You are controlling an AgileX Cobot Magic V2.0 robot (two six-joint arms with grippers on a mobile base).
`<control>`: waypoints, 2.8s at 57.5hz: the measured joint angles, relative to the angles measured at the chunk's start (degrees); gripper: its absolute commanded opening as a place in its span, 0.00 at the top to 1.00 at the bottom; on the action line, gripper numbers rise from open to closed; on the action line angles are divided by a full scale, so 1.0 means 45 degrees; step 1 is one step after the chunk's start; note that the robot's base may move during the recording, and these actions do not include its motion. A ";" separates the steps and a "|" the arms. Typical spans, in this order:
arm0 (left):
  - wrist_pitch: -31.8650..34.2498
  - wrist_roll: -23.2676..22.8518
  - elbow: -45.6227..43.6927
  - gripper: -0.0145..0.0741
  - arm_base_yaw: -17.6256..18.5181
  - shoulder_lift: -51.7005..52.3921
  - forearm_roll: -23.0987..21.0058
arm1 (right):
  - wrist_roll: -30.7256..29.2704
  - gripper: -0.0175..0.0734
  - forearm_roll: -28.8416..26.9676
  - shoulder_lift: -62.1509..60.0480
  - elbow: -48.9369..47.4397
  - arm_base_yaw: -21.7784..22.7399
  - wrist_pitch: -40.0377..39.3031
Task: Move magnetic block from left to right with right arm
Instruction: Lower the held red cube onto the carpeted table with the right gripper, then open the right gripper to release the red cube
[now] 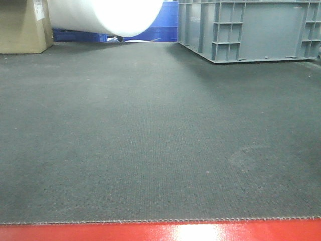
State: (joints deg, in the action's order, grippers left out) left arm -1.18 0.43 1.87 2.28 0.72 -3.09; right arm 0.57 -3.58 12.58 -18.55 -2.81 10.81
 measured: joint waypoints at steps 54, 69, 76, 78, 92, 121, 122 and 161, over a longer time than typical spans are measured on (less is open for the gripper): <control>0.0000 0.0000 0.0000 0.98 0.0000 0.0000 0.0000 | 0.5320 0.45 0.1084 1.4371 -0.7505 -0.4413 0.7070; 0.0000 0.0000 0.0000 0.98 0.0000 0.0000 0.0000 | 0.6729 0.45 0.1084 1.7721 -1.0704 -0.6044 0.8428; 0.0000 0.0000 0.0000 0.98 0.0000 0.0000 0.0000 | 0.7008 0.45 0.1084 1.9097 -1.2241 -0.6657 0.9274; 0.0000 0.0000 0.0000 0.98 0.0000 0.0000 0.0000 | 0.7010 0.45 0.1084 1.9512 -1.2701 -0.6829 0.9507; 0.0000 0.0000 0.0000 0.98 0.0000 0.0000 0.0000 | 0.7153 0.45 0.1060 2.1748 -1.5337 -0.7732 1.0744; 0.0000 0.0000 0.0000 0.98 0.0000 0.0000 0.0000 | 0.8487 0.21 0.0937 2.3025 -1.6918 -0.7974 1.1919; 0.0000 0.0000 0.0000 0.98 0.0000 0.0000 0.0000 | 0.8521 0.19 0.0937 2.3025 -1.6918 -0.7974 1.1919; 0.0000 0.0000 0.0000 0.98 0.0000 0.0000 0.0000 | 0.8032 0.16 0.0989 2.1255 -1.6806 -0.8032 1.1955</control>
State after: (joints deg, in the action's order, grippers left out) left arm -1.18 0.43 1.87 2.28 0.72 -3.09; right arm 36.71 0.87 108.23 -94.18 -38.96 64.60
